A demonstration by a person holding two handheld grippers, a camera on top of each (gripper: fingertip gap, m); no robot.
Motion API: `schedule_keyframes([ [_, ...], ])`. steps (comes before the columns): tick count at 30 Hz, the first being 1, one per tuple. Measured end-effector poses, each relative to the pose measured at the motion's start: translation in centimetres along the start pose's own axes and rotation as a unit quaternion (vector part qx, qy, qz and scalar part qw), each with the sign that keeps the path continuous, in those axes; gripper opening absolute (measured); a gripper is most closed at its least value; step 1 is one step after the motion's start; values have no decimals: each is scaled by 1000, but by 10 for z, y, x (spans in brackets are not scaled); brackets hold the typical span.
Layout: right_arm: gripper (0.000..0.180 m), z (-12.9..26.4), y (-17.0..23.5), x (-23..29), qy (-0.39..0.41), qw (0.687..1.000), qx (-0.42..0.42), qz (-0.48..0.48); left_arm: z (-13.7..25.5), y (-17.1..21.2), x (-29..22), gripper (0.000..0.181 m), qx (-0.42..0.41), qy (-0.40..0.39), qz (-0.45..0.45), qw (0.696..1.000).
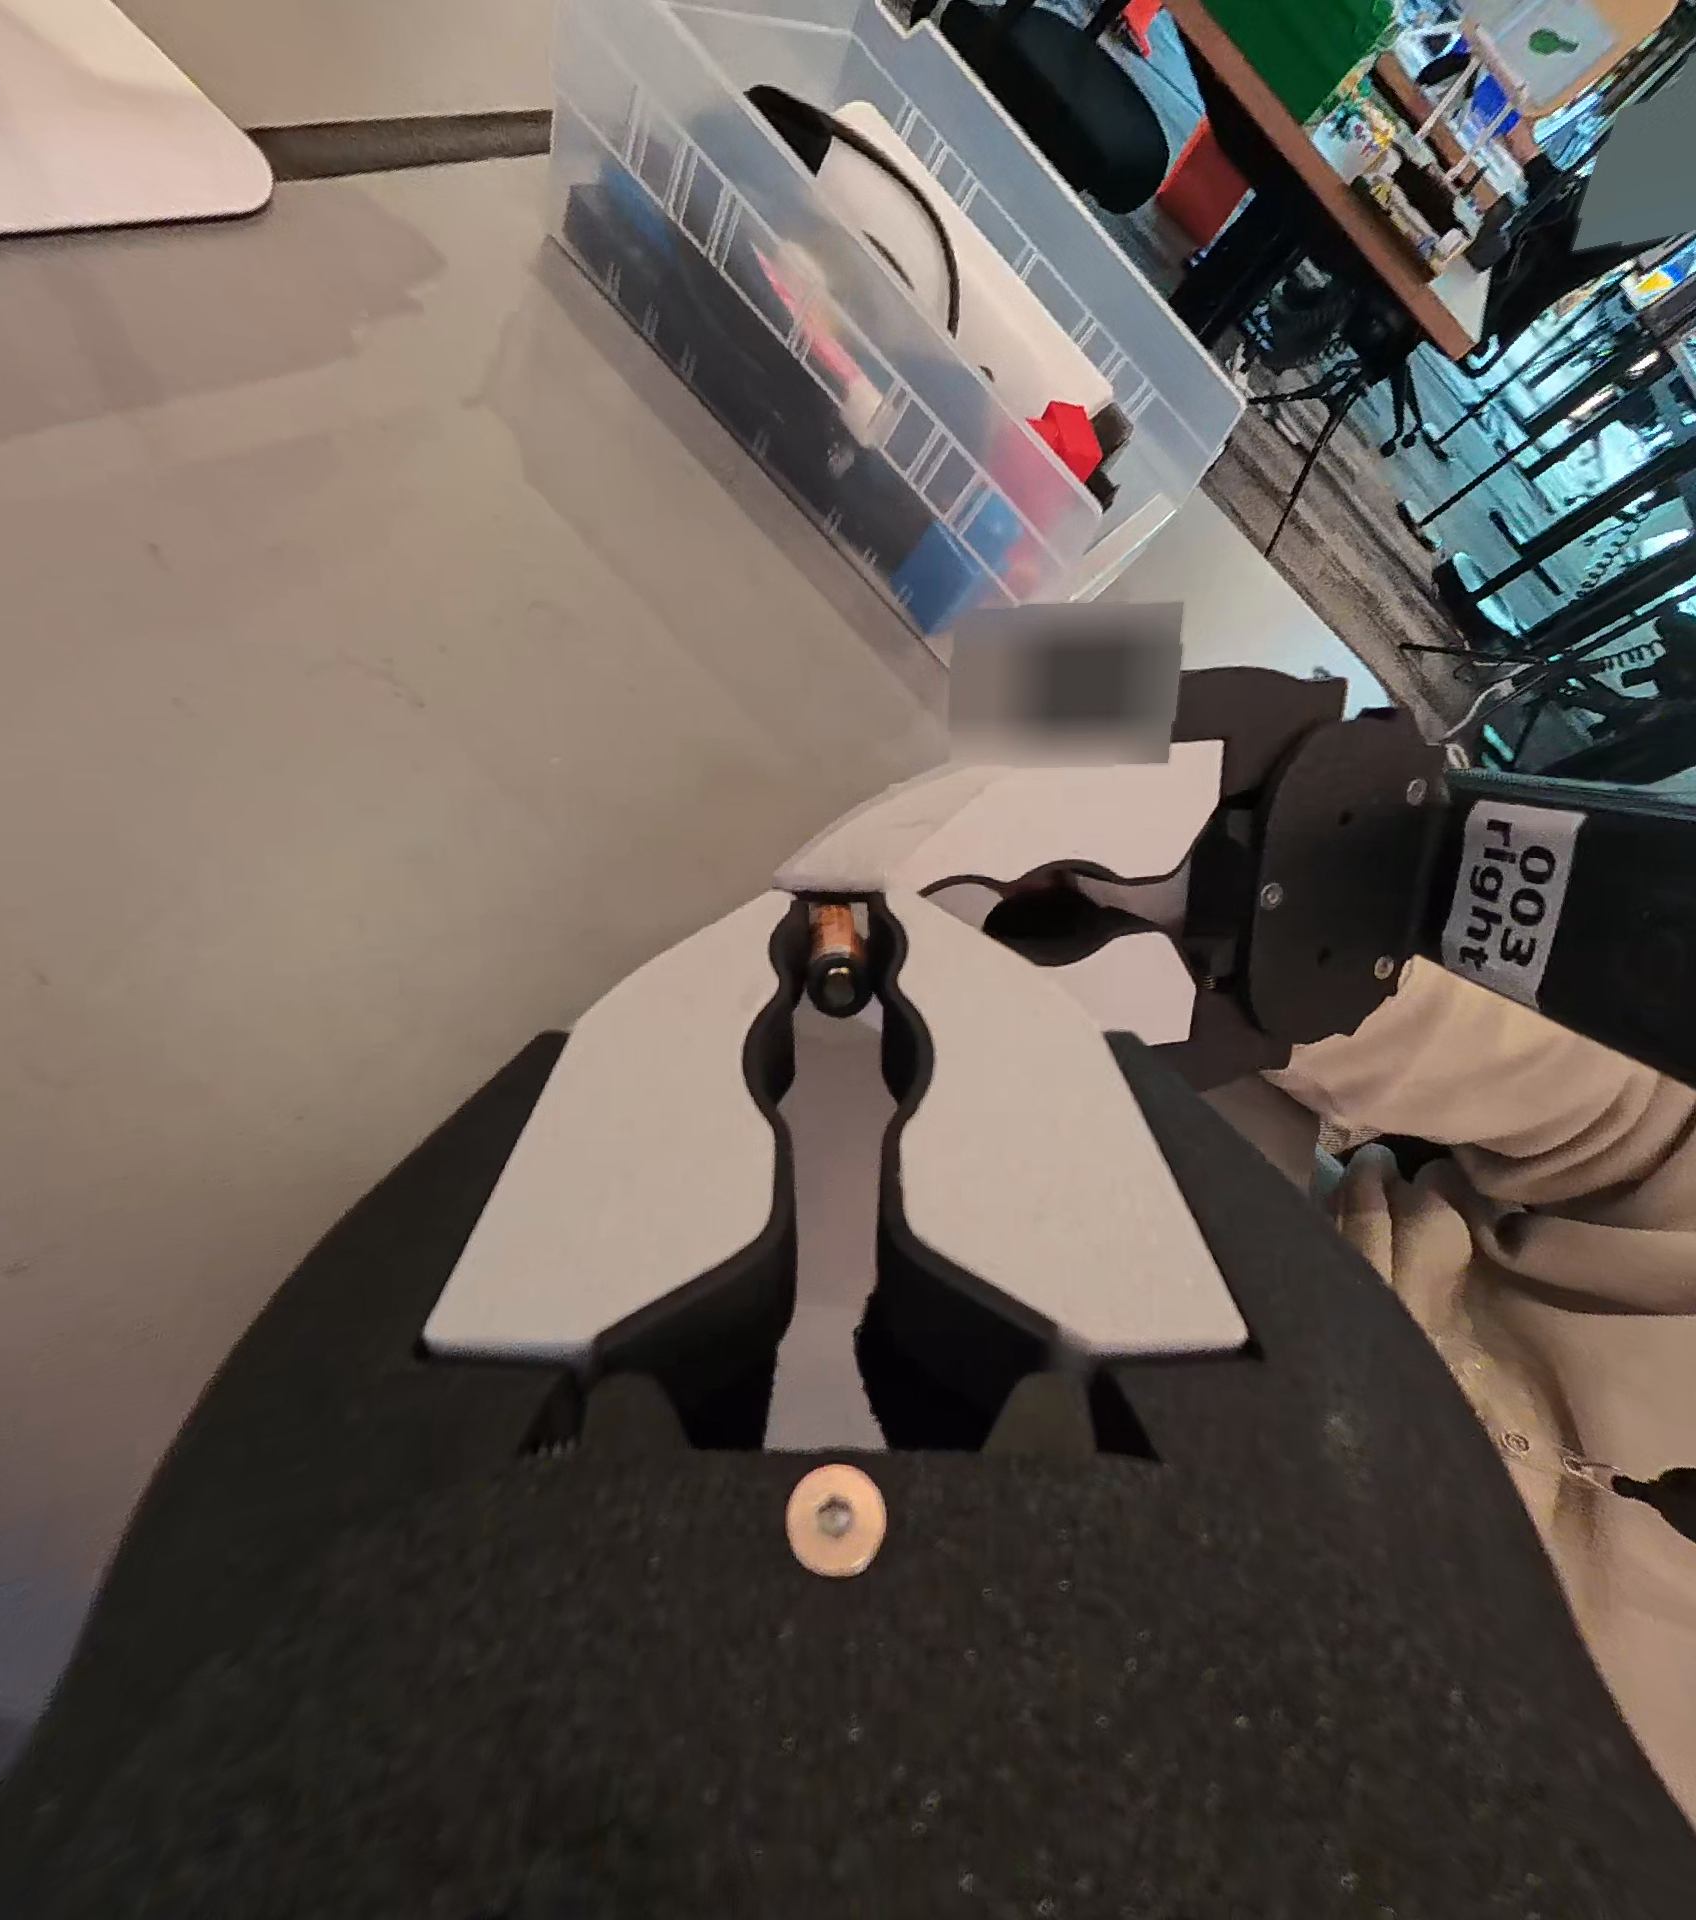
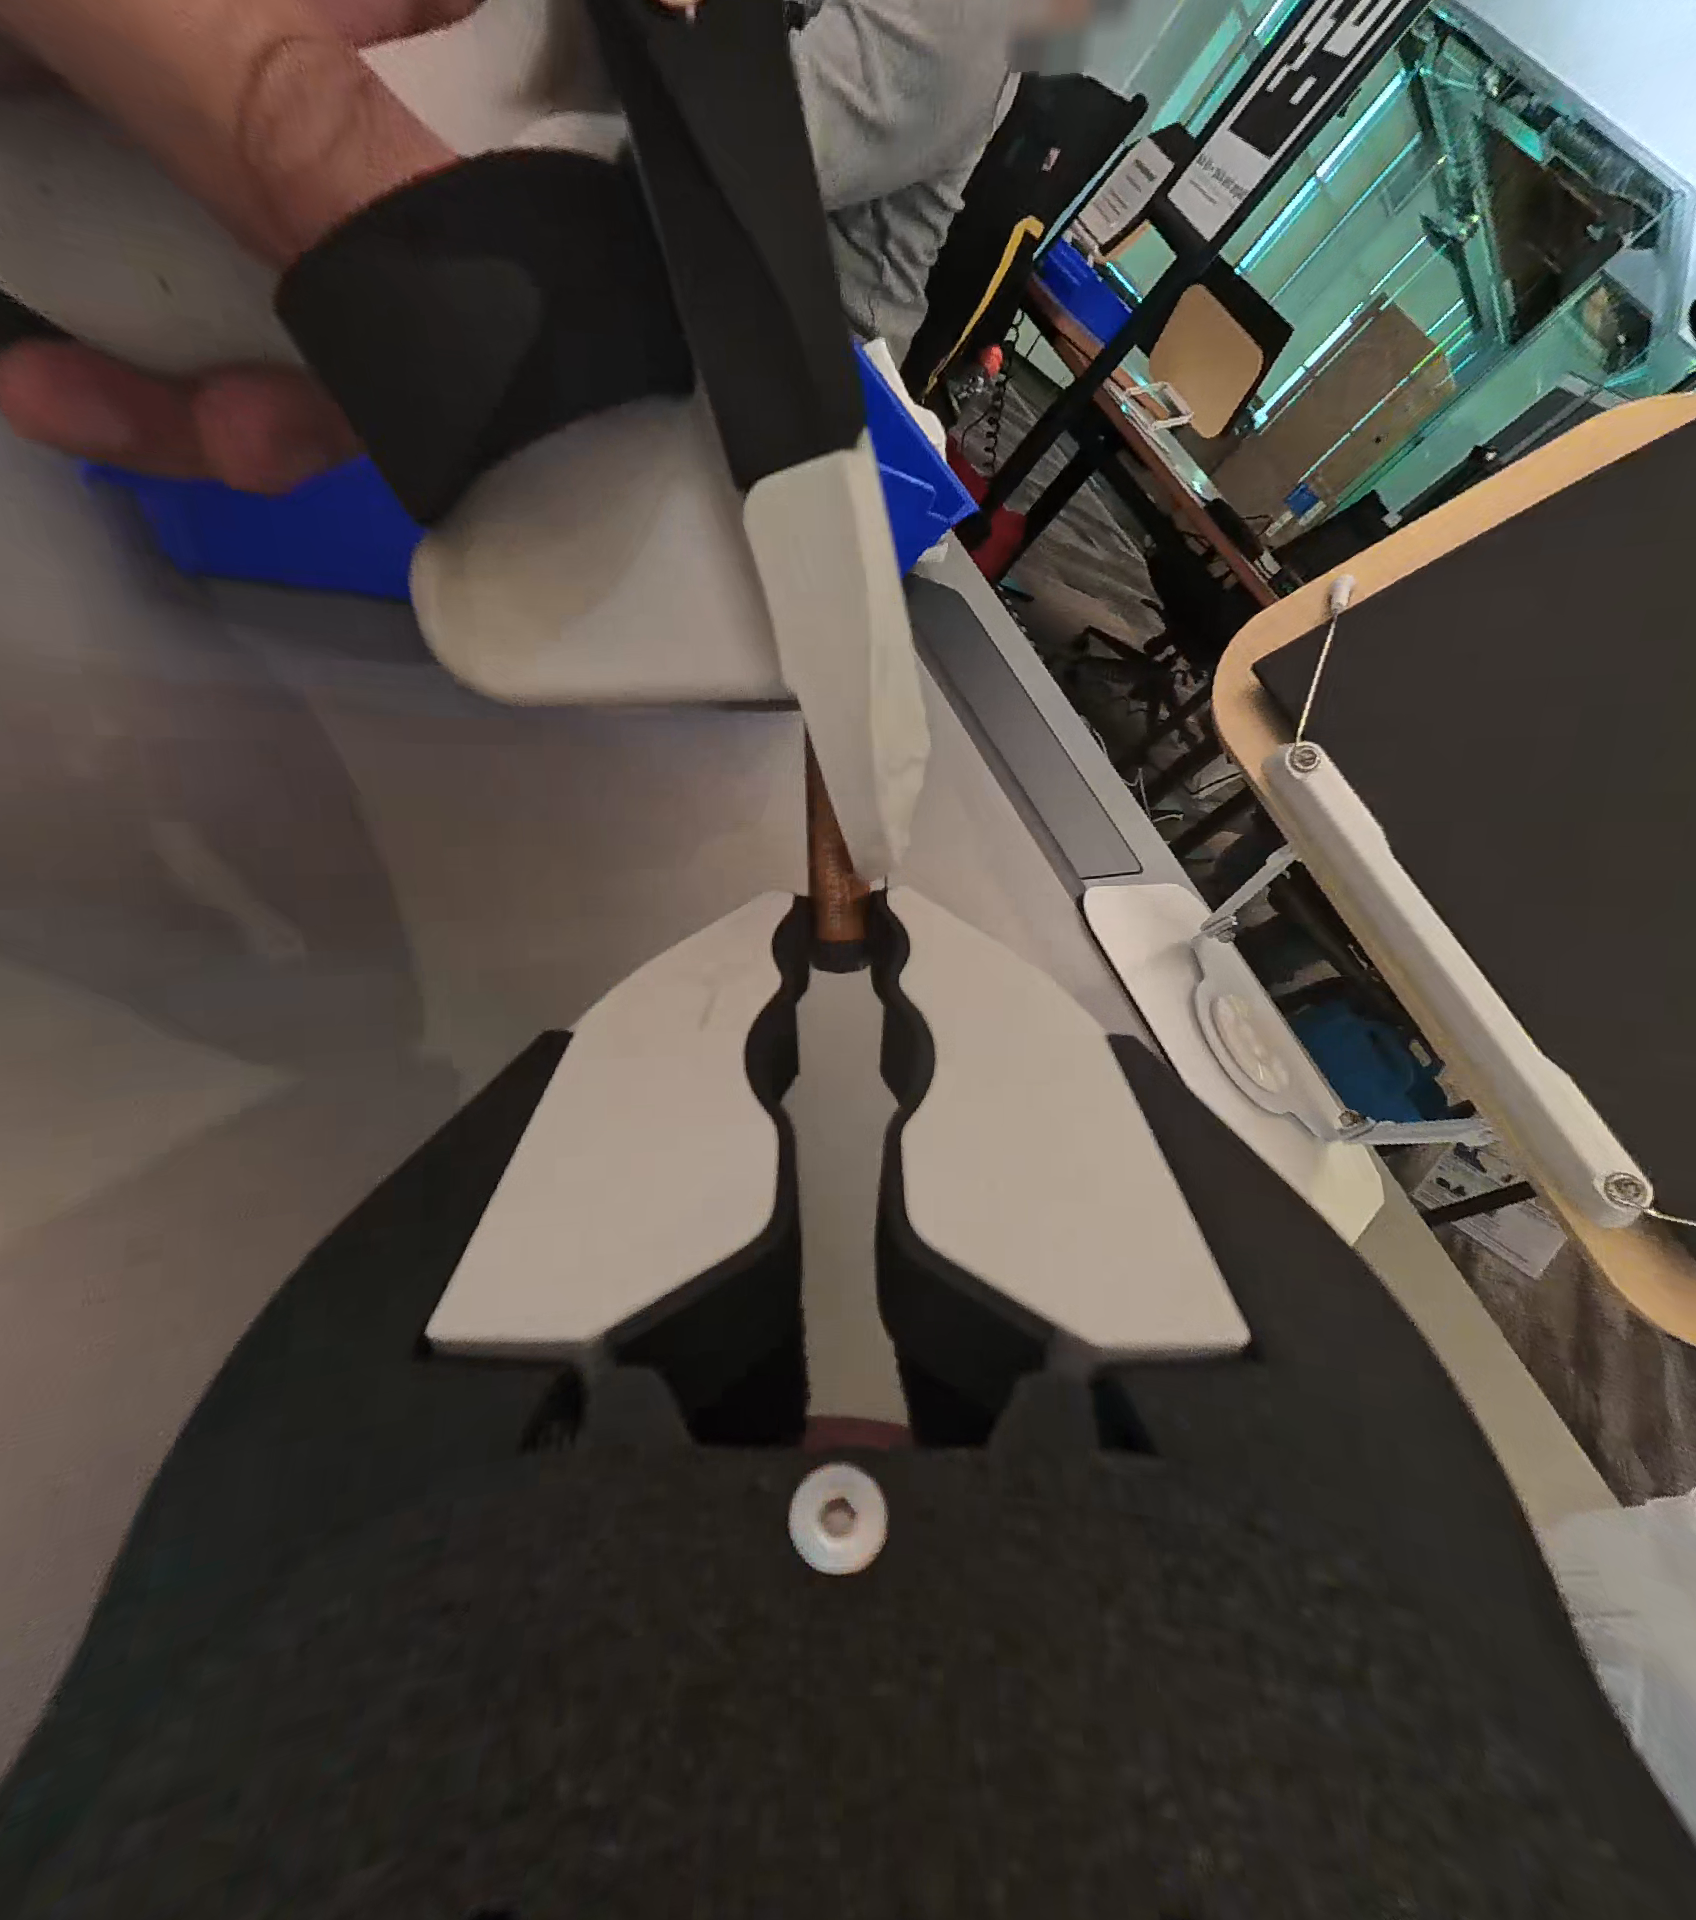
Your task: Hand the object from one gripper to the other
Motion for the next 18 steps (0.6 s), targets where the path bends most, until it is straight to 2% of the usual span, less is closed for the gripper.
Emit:
schedule_keyframes([
  [4, 10, 1, 6, -6, -4, 999, -19, -35, 7, -10, 1, 20, -66, 20, 0, 998],
  [7, 10, 0, 26, -17, -13, 992, -26, -120, 12, -13, 17, 22, -112, -62, -25, 991],
  [12, 10, 12, 47, -47, 4, 968, -38, -247, 11, -6, 38, 22, -92, -171, -49, 980],
  [18, 10, 45, 32, -85, 24, 955, -71, -286, 1, 1, 39, 22, -82, -184, -64, 977],
])
Point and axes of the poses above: each gripper's, where its closed fingertips meet, z back along the fingers, y out of its underside, x = y × z across the jaws, the point moved 4 cm from there along z, back along the fingers, and after that the axes turned 11 degrees about -y, right-handed, at the moved point
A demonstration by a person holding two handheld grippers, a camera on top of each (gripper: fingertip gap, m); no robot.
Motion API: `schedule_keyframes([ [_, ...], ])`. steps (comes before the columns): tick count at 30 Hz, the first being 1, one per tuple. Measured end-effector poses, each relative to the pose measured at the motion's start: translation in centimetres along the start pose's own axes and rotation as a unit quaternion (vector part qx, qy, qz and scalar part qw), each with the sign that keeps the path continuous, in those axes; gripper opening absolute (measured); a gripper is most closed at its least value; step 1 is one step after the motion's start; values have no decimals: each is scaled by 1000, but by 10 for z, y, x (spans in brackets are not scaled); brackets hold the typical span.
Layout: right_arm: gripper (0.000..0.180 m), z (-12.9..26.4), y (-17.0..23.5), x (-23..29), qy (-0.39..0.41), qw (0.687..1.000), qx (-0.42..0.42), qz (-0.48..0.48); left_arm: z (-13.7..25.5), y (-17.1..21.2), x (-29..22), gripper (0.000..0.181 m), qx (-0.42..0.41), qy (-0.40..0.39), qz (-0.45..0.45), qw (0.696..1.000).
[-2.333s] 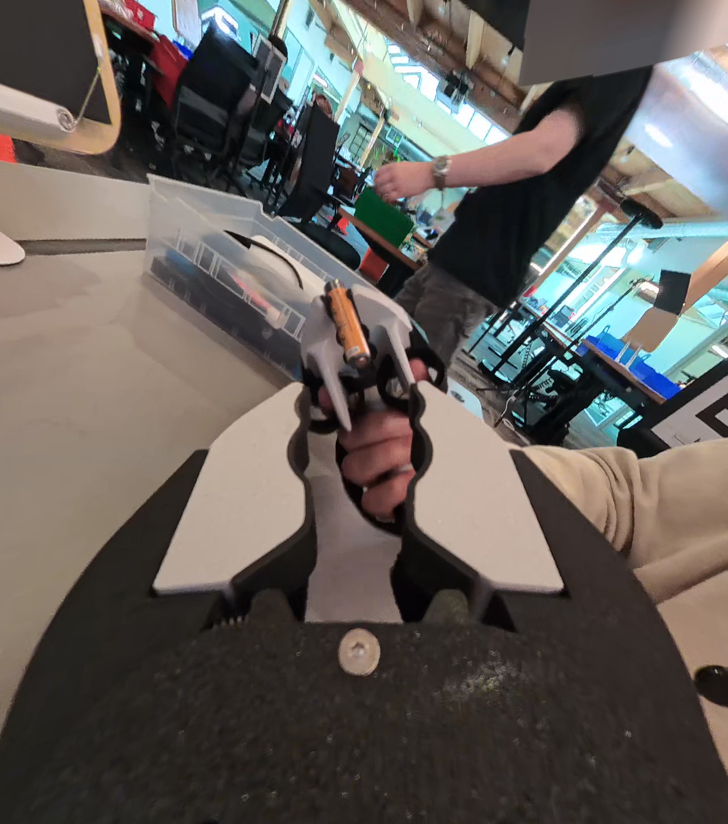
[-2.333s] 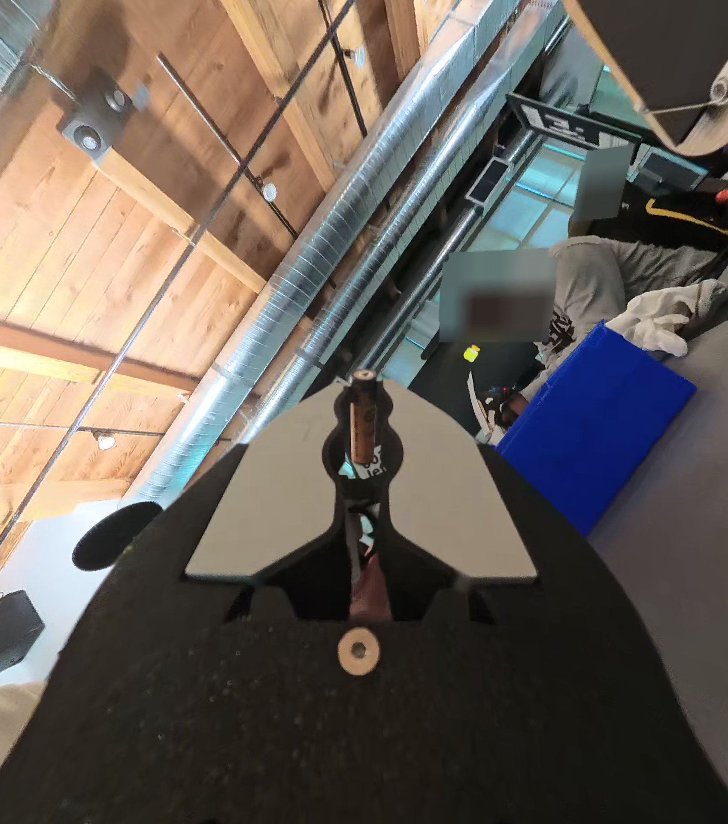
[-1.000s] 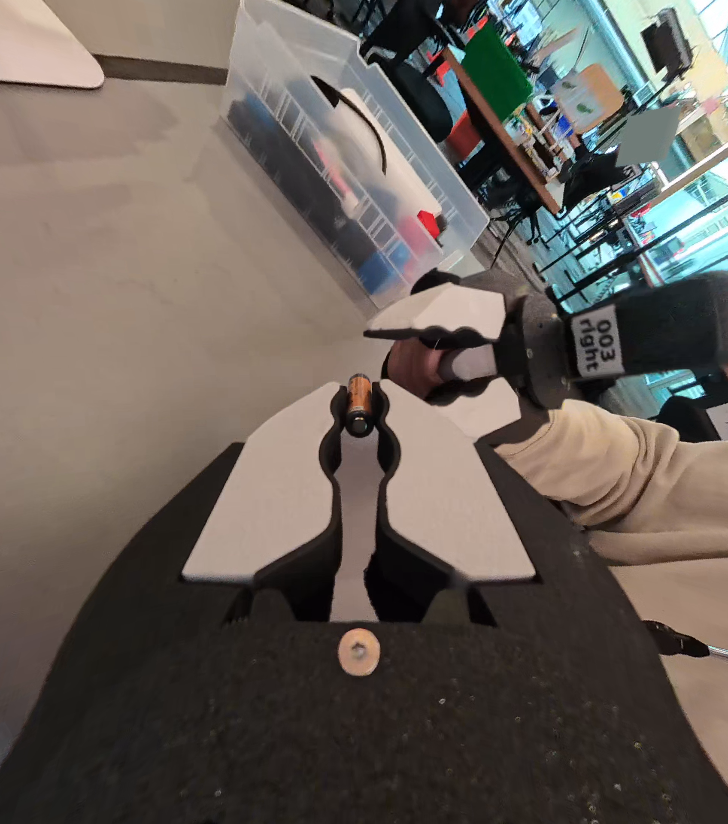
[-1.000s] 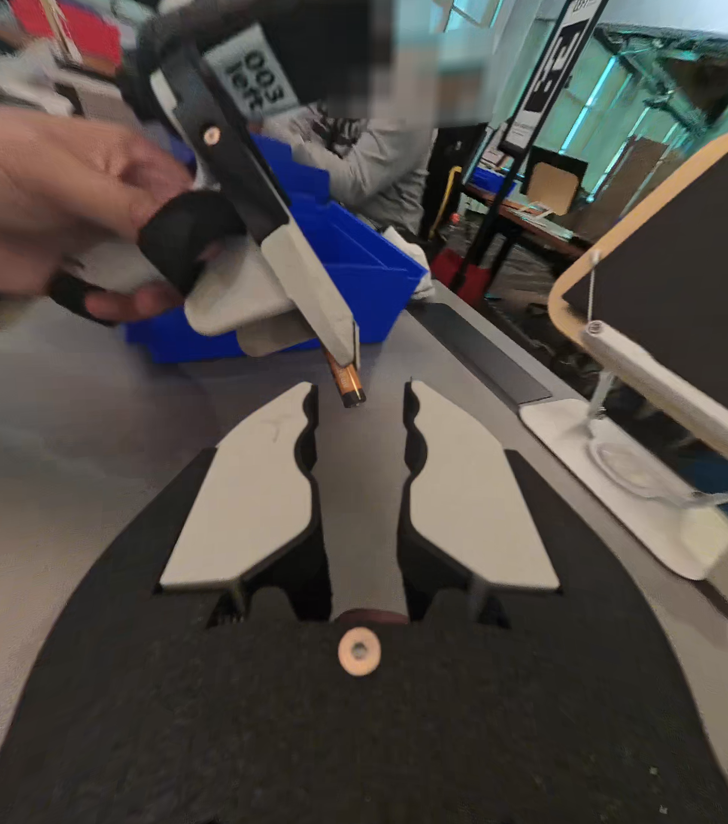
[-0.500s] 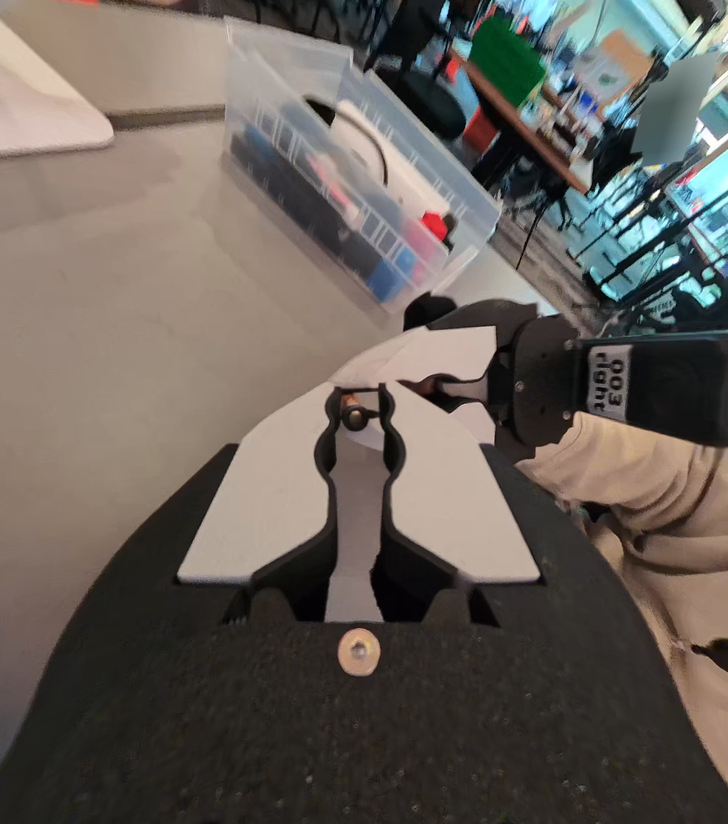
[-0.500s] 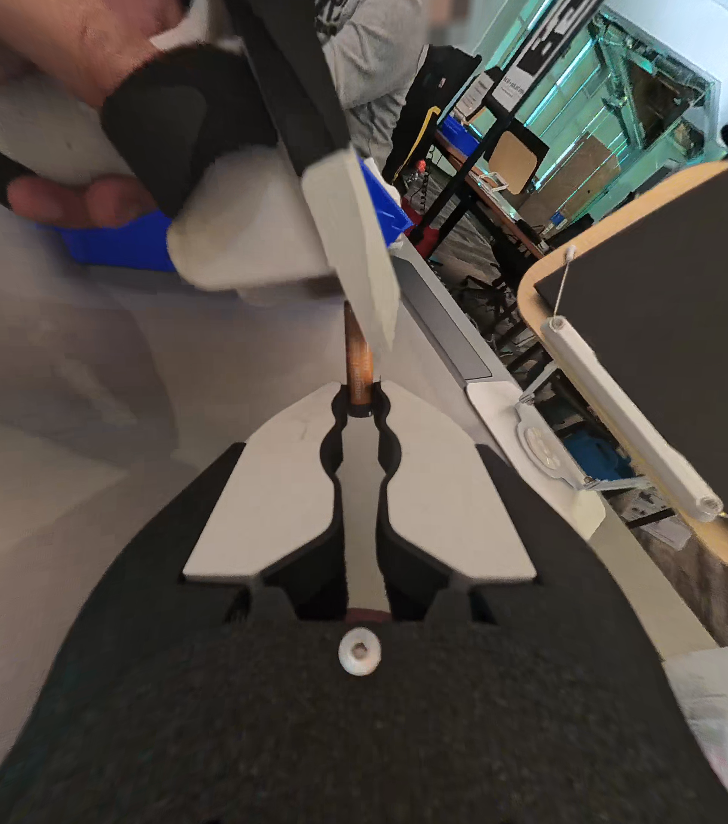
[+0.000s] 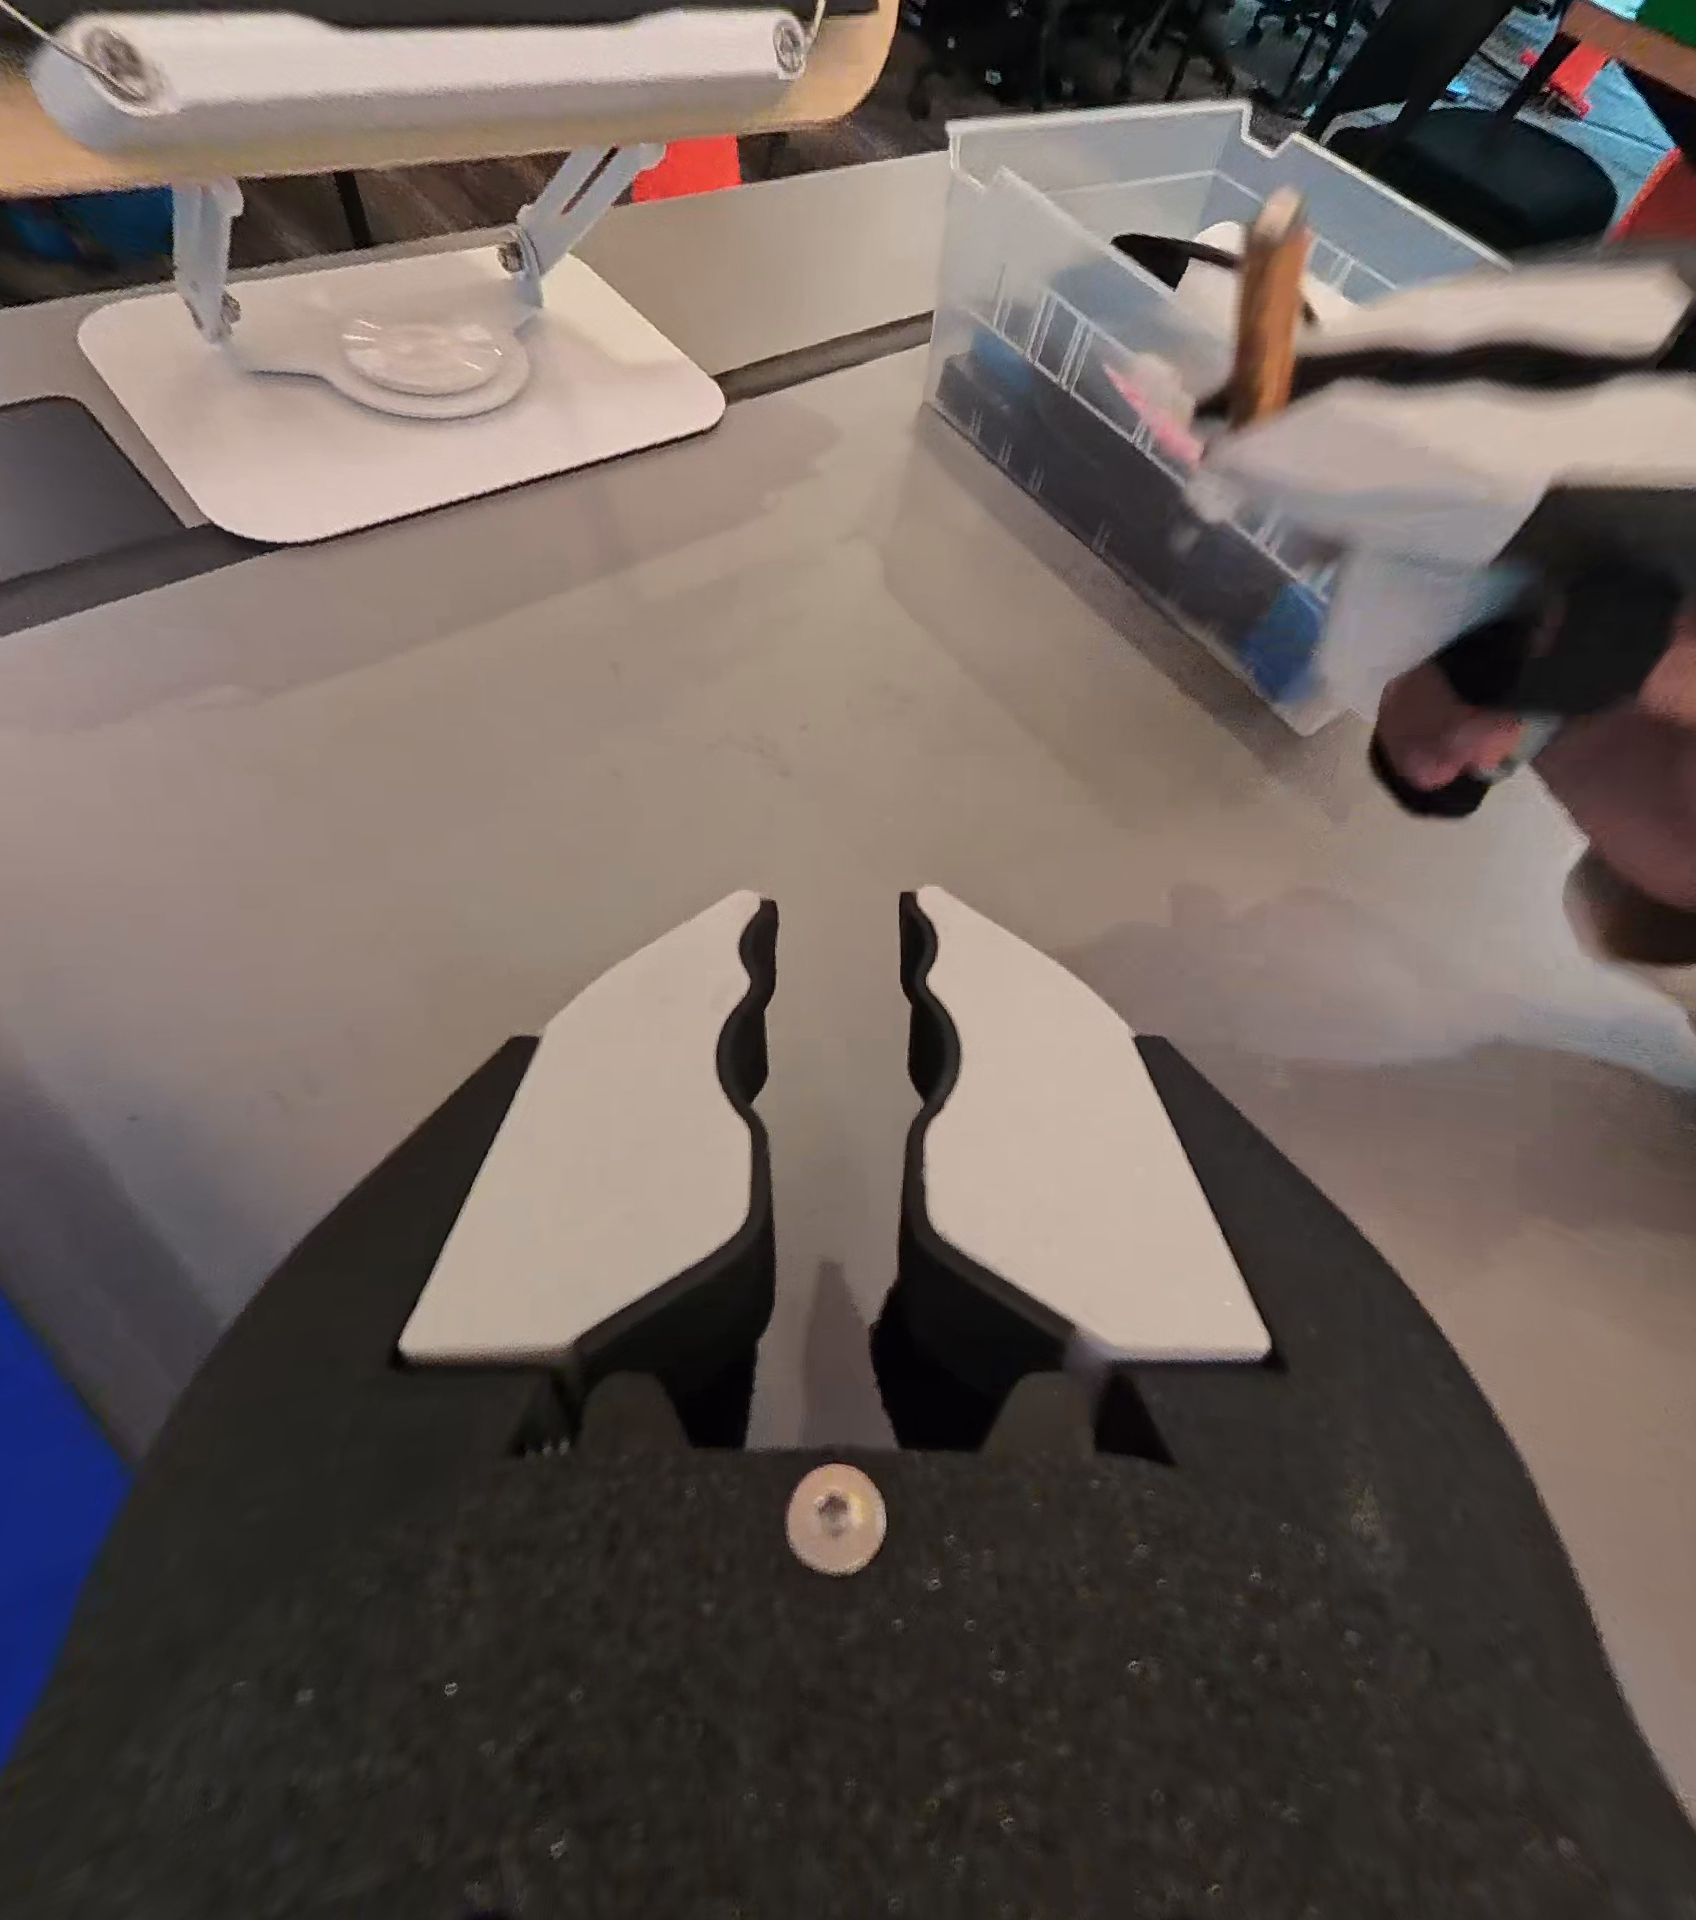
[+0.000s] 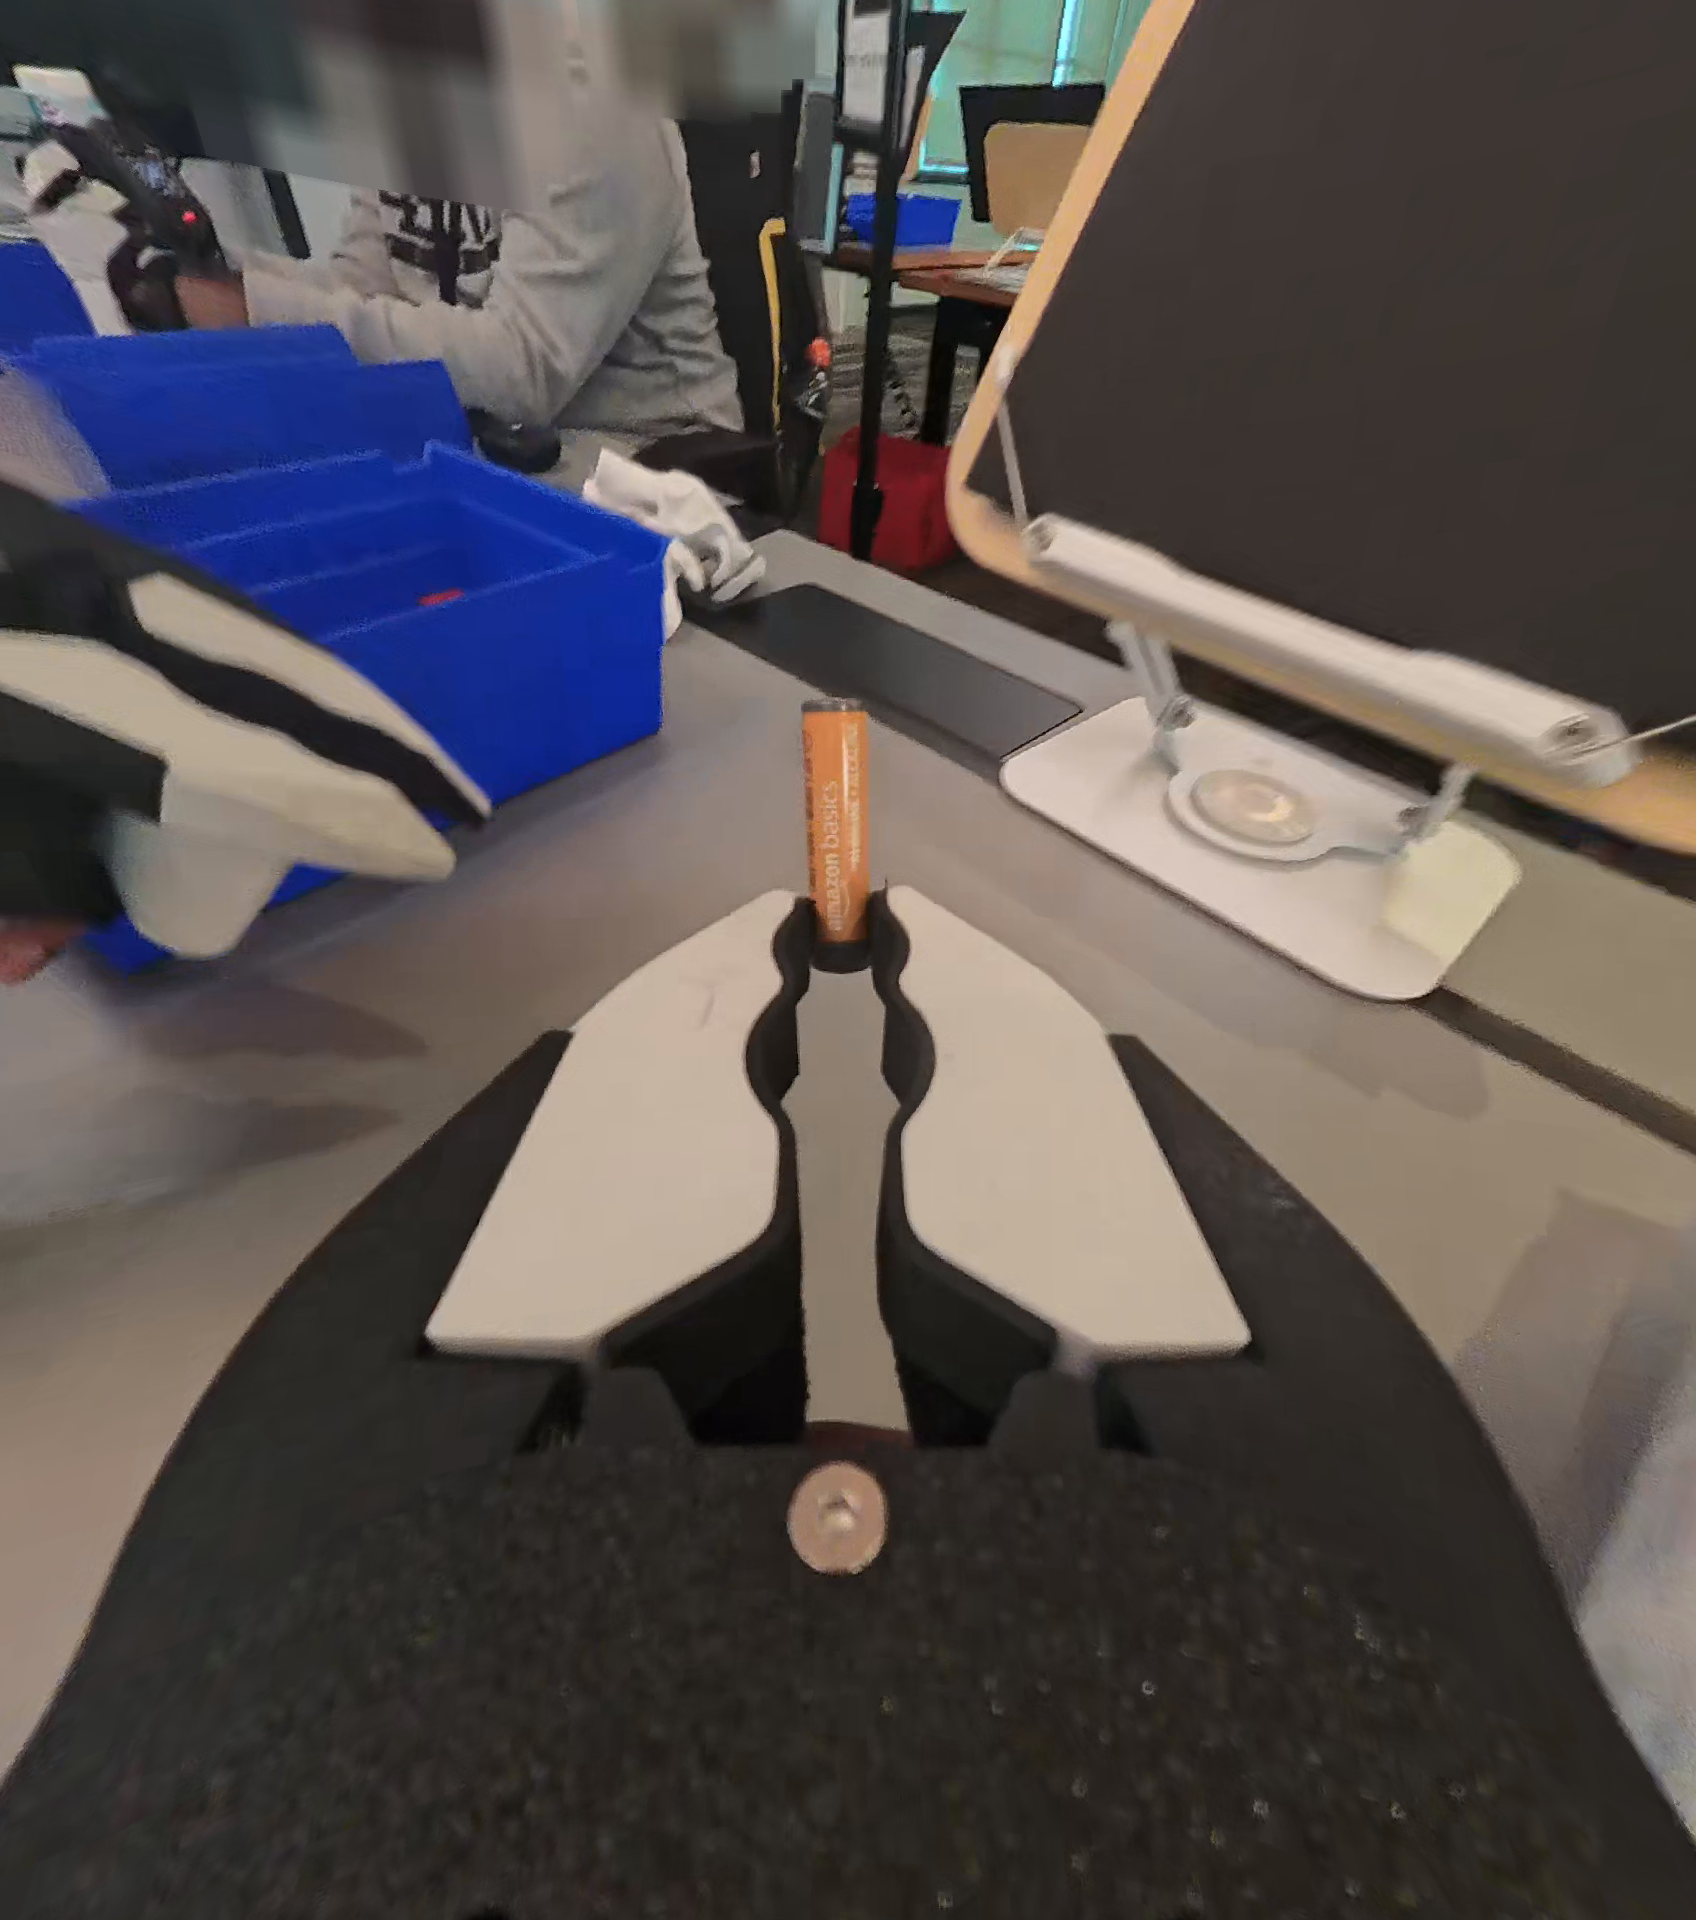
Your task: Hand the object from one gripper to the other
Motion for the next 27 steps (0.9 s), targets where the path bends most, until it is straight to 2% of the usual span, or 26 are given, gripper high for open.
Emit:
schedule_keyframes([
  [4, 10, 46, -44, -36, 60, 998, -20, 6, -6, 9, -5, 22, 14, 13, 6, 1000],
  [7, 10, 95, -61, -75, 118, 993, -17, -26, -8, 15, -8, 22, 16, 14, 6, 1000],
  [10, 11, 131, -33, -111, 144, 979, 91, -109, -10, 19, -13, 19, 11, 25, 12, 1000],
  [13, 10, 151, 23, -134, 162, 940, 224, -199, -12, 21, -20, 18, 3, 38, 17, 999],
  [15, 10, 154, 56, -135, 145, 906, 303, -257, -14, 24, -26, 17, 10, 49, 22, 998],
  [17, 10, 146, 72, -133, 128, 893, 331, -277, -15, 24, -32, 16, 11, 64, 28, 997],
  [19, 11, 135, 82, -128, 118, 886, 357, -272, -16, 25, -38, 16, 13, 74, 32, 997],
  [23, 11, 124, 110, -120, 116, 847, 461, -239, -17, 27, -48, 16, 16, 85, 21, 996],
  [27, 11, 121, 118, -123, 132, 836, 481, -228, -14, 24, -53, 16, -4, 83, -3, 997],
])
Point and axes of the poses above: each gripper's, where its closed fingertips meet, z back along the fingers, y out of its underside, x = y × z across the jaws, the point moved 4 cm from there along z, back along the fingers, and after that the axes turned 11 degrees about -y, right-handed, at the moved point
